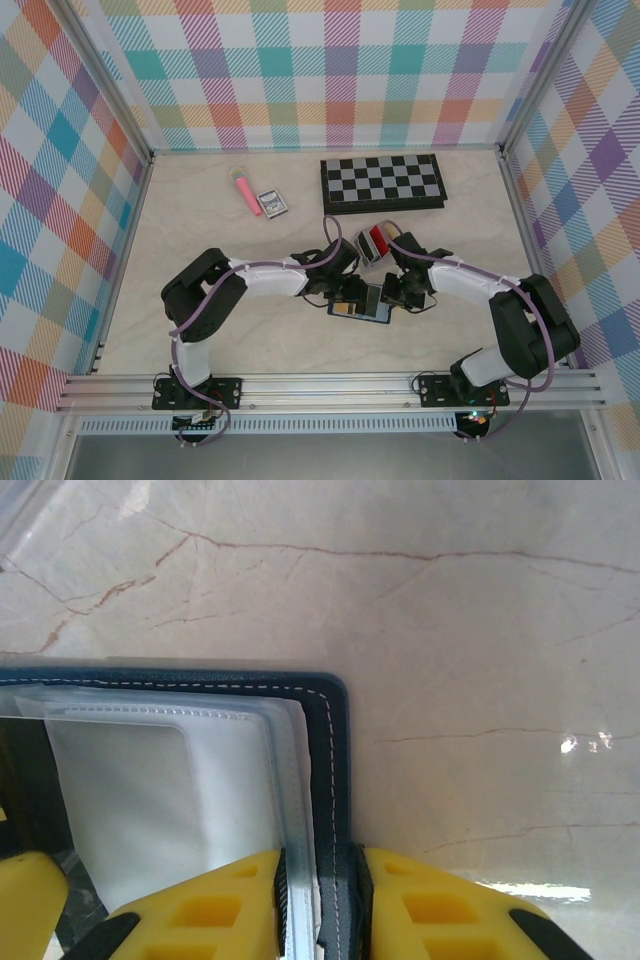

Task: Put the credit cards into the card holder
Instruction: Insert the credit card into the card slot.

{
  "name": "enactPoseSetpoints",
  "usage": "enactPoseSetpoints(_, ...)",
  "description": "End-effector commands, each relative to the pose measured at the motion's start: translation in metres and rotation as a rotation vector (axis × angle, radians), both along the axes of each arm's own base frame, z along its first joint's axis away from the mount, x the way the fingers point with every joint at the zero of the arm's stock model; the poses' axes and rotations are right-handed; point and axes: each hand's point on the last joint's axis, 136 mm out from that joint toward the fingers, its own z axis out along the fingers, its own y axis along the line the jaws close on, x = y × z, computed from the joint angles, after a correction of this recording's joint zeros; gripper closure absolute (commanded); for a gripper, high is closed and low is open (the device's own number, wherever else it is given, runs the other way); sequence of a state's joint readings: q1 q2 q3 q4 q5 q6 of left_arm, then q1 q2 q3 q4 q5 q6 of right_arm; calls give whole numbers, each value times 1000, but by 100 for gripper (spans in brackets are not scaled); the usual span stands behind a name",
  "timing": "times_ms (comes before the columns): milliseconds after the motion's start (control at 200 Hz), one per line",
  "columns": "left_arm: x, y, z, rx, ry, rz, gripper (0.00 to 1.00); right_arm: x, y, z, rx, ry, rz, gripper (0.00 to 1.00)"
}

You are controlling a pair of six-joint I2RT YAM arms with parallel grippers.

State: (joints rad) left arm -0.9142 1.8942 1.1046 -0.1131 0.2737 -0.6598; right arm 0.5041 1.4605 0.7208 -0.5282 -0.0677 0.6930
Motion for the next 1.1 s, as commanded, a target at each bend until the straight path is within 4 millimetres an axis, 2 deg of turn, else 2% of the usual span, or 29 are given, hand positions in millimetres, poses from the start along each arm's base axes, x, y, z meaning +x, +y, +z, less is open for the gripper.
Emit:
enactPoseSetpoints(0,-11,10,-1,68,14,-24,80,-9,-6,-11,-30,33,-5,75)
enactPoseSetpoints(80,-12,9,-3,65,18,-30,90,-9,-6,-12,-27,37,-5,75)
enactPoseSetpoints(185,-12,6,-5,51,28,-37,93,-9,-4,-12,-18,38,-5,75)
enactPoseSetpoints(670,-22,-27,-7,-51,96,-99,93,-8,-1,-11,2,35,-13,75)
enactPoseSetpoints(780,-22,-22,-8,-27,90,-95,92,-8,-2,-10,-3,35,-17,75)
enactPoseSetpoints(915,-19,-15,-3,-8,59,-78,82,-6,-7,-9,-34,25,-16,75)
enactPoseSetpoints(1095,-10,15,-10,83,22,42,80,-1,-12,-5,-74,-4,27,76)
